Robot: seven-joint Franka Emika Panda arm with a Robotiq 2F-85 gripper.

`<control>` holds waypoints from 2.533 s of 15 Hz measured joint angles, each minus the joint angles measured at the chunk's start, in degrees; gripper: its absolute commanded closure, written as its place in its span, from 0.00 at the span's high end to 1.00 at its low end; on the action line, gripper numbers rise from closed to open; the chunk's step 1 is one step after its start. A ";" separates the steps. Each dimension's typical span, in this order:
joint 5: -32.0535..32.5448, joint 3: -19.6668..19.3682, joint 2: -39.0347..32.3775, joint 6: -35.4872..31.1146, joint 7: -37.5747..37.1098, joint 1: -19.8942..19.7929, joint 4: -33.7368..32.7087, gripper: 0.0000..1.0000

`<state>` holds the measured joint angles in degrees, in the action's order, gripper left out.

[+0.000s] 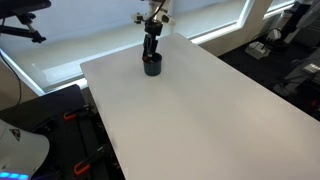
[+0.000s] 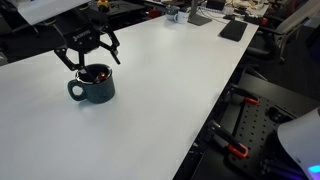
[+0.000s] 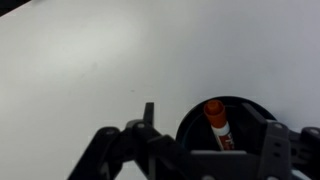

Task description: Remove the marker from the cup

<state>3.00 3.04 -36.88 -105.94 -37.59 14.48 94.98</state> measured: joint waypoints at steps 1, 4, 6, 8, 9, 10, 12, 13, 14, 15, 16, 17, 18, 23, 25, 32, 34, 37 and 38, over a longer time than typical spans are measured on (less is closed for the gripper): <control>0.00 -0.01 -0.06 0.00 0.00 0.00 0.00 0.59; 0.00 -0.06 -0.23 0.00 0.00 0.00 0.00 0.61; 0.00 -0.08 -0.29 0.00 0.00 0.00 0.00 0.36; 0.00 -0.09 -0.33 0.00 0.00 0.00 0.00 0.23; 0.00 -0.09 -0.34 0.00 0.00 0.00 0.00 0.16; 0.00 -0.09 -0.36 0.00 0.00 0.00 0.00 0.08; 0.00 -0.09 -0.41 0.00 0.00 0.00 0.00 0.00; -0.02 -0.08 -0.38 0.11 0.05 0.04 -0.03 0.03; -0.02 -0.08 -0.38 0.11 0.05 0.11 -0.09 0.00; -0.01 -0.08 -0.39 0.11 0.06 0.19 -0.12 0.00; 0.03 -0.09 -0.42 0.10 0.06 0.25 -0.12 0.00; 0.06 -0.09 -0.44 0.10 0.06 0.25 -0.12 0.00; 0.09 -0.09 -0.45 0.10 0.06 0.25 -0.12 0.00; 0.09 -0.09 -0.46 0.10 0.28 0.31 -0.12 0.34; 0.13 -0.09 -0.46 0.09 0.28 0.38 -0.15 0.49; 0.25 -0.09 -0.31 -0.41 0.28 0.55 -2.35 0.99; 0.28 -0.09 -0.31 -0.53 0.28 0.54 -2.76 1.00; 0.31 -0.11 -0.33 -0.59 0.28 0.51 -2.83 1.00; 0.32 -0.14 -0.36 -0.59 0.28 0.50 -2.83 1.00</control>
<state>3.33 2.90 -37.24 -106.53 -37.31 14.98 92.15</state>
